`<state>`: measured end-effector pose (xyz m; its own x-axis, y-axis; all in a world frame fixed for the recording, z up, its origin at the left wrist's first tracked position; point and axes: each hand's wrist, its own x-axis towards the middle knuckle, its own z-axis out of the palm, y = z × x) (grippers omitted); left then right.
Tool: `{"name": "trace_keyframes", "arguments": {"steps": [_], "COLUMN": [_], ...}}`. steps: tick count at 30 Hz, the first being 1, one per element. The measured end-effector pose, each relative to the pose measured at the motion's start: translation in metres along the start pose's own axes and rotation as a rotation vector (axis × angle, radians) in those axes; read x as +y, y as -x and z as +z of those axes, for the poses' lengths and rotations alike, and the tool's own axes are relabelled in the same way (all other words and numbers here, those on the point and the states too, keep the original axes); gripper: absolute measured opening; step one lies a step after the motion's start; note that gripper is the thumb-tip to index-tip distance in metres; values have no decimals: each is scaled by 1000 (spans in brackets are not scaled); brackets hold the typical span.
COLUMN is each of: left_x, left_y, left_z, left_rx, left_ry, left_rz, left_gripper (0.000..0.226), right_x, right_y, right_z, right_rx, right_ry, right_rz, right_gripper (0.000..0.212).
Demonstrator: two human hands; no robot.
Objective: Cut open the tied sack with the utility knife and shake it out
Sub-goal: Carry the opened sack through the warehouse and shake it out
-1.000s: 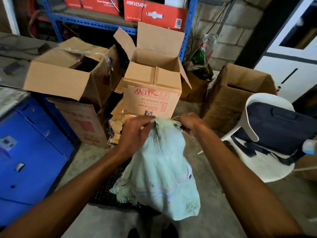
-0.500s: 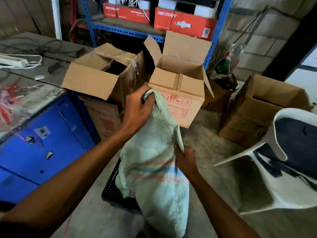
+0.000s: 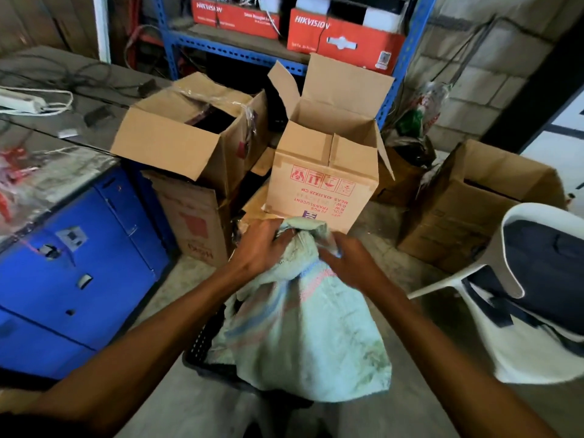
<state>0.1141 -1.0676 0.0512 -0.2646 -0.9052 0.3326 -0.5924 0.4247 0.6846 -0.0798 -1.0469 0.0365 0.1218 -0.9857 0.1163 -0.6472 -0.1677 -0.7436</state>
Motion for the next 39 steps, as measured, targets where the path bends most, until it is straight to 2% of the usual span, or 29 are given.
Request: {"name": "trace_keyframes", "arguments": {"steps": [3,5,6,7,10,11,12,14,15,16,18,20,22,24,25,26,28,31,33,34,35,37,38,39], "left_x": [16,29,33,37,36,34,32,26,27,26,21,16,13,12,10,11,8,12,25,30,33,39,44,49], "left_y": [-1,-4,-6,-8,-14,-15,-15,-12,-10,-10,-15,-15,-11,-8,-7,-5,-1,0,-6,-10,-16,-26,-29,-32], "left_z": [3,0,-3,-7,-17,-18,-19,-12,-7,-3,-1,-6,-12,-23,-29,-34,-37,-54,-70,-80,-88,-101,-110,-118], "left_rx": [66,125,136,136,157,142,79,-179,-259,-254,-116,-25,45,68,57,23,-15,103,222,217,134,-120,-115,0], "left_ry": [160,239,263,284,333,316,274,178,146,138,108,97,123,169,177,153,86,47,46,19,-68,-318,-385,-387], "left_rz": [-5,-34,-39,-31,-53,-88,-117,-133,-113,-69,40,85,84,89,100,100,90,71,84,79,78,56,28,14], "left_gripper": [26,24,24,24,23,25,41,84,91,83,44,38,27,9,9,15,28,31,30,30,29,27,29,34], "right_x": [18,43,56,67,57,43,25,-13,-31,-46,-68,-72,-65,-47,-34,-20,-7,-37,-65,-74,-78,-84,-91,-100], "right_y": [34,55,63,67,51,40,28,3,-8,-19,-31,-35,-25,-10,-4,-1,-1,-21,-35,-40,-45,-55,-62,-69], "right_z": [14,24,28,29,11,4,-2,-11,-11,-13,-16,-24,-31,-31,-27,-22,-16,-40,-60,-65,-66,-67,-72,-80], "right_rx": [-32,-37,-18,64,415,486,519,479,415,350,263,232,116,-40,-71,-47,46,159,207,218,192,10,-31,5], "right_ry": [-102,-2,78,114,-47,-109,-152,-222,-235,-218,-126,-91,-155,-46,118,307,471,189,126,142,175,320,342,290], "right_rz": [201,249,252,263,389,347,255,60,-6,-52,-124,-175,-184,-154,-154,-173,-201,-256,-328,-349,-386,-424,-420,-416], "right_gripper": [39,49,46,40,30,29,28,30,31,33,37,33,13,38,48,48,33,24,18,15,15,23,25,24]}}
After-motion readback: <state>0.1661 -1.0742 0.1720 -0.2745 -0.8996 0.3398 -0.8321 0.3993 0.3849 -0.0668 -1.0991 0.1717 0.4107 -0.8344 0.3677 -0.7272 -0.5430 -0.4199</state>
